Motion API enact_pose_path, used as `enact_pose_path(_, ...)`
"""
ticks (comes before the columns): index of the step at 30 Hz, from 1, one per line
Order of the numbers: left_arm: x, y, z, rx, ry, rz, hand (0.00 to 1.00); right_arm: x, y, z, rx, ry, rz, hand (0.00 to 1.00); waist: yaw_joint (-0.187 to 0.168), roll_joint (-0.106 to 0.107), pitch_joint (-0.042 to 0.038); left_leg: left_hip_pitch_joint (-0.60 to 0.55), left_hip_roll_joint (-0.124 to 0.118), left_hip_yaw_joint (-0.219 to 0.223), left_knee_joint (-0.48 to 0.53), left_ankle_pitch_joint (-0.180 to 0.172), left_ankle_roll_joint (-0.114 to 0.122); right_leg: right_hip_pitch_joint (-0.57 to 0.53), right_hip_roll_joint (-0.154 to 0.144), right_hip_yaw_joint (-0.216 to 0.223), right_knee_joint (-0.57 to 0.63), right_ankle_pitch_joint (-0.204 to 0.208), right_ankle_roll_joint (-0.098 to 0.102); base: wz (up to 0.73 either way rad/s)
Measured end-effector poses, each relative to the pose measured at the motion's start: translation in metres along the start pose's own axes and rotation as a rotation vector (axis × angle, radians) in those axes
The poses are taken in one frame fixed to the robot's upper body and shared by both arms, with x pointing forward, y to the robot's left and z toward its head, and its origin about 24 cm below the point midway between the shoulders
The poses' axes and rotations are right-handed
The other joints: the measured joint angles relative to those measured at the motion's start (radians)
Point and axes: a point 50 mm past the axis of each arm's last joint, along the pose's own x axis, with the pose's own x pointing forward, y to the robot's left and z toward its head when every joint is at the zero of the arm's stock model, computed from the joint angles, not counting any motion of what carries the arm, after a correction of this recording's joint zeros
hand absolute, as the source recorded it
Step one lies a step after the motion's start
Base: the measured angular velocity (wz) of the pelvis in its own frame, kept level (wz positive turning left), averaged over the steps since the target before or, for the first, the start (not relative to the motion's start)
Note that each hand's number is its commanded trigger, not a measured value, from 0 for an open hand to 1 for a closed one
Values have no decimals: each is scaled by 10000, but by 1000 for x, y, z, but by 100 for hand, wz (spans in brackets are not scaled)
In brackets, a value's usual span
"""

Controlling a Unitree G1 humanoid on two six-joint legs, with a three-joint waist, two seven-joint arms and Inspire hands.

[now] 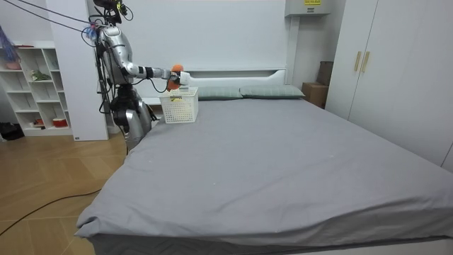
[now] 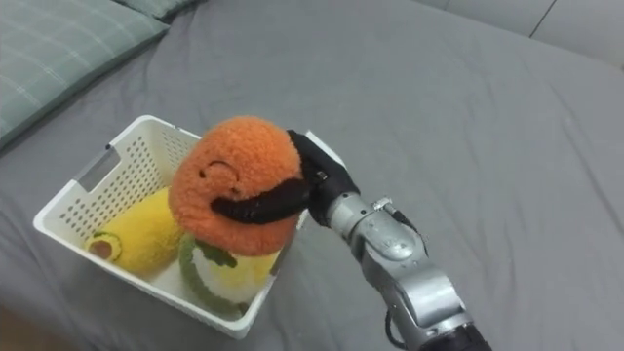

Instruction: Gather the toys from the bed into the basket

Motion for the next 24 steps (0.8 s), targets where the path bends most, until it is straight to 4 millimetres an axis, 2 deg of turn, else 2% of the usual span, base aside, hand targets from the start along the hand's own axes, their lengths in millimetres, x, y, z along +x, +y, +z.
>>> enact_pose_path(1,0,0,0,-15,-21,2,0,-1,2,-6,435,83,152,25,1,79,-5,-2,0,2,7,-1,1,-7,0,1,0,0,1,0)
enact_pose_path(2,0,0,1,-26,-53,13,0,-1,2,-9,604,158,224,56,2,105,-6,-10,0,3,6,-1,1,-20,0,1,-1,1,1,0)
enact_pose_path(3,0,0,2,-42,-101,36,0,-2,6,-16,955,322,396,100,34,155,-21,-36,1,4,9,0,0,-47,3,0,-2,1,1,0)
enact_pose_path(4,0,0,2,-30,-92,34,0,-3,10,-22,1092,516,631,100,51,197,-83,-36,1,8,19,0,0,-88,4,1,-2,1,1,0)
enact_pose_path(6,0,0,2,-29,-79,120,0,-3,14,-31,1578,790,1012,100,61,233,-107,-37,1,13,13,2,-1,-102,9,4,-1,1,1,0)
enact_pose_path(10,0,-1,-2,32,42,296,0,-4,14,-37,2448,871,1128,100,243,235,-116,-34,1,21,7,2,-1,-105,25,-10,-3,1,1,0)
enact_pose_path(15,-2,-5,-9,241,339,128,0,-3,16,-36,3150,633,1222,100,282,227,-106,-43,-4,16,1,0,1,-108,5,-32,-3,1,1,0)
enact_pose_path(19,-2,-8,-6,427,221,10,0,-3,17,-37,3416,595,1275,100,261,199,-82,-137,-3,16,19,-1,0,-169,3,-28,0,1,1,0)
enact_pose_path(20,-2,-8,-6,422,211,1,0,-3,17,-37,3407,601,1270,62,275,197,-81,-148,-3,17,20,-1,0,-171,5,-27,-1,1,1,0)
enact_pose_path(21,-2,-8,-5,418,207,-23,0,-3,17,-37,3392,611,1261,0,270,197,-79,-148,-3,22,20,-4,1,-169,5,-22,-1,1,1,0)
enact_pose_path(24,-2,-8,-5,364,215,-38,0,-3,17,-37,3430,607,1279,0,267,193,-77,-111,-3,22,16,-4,2,-162,58,-14,-1,1,1,0)
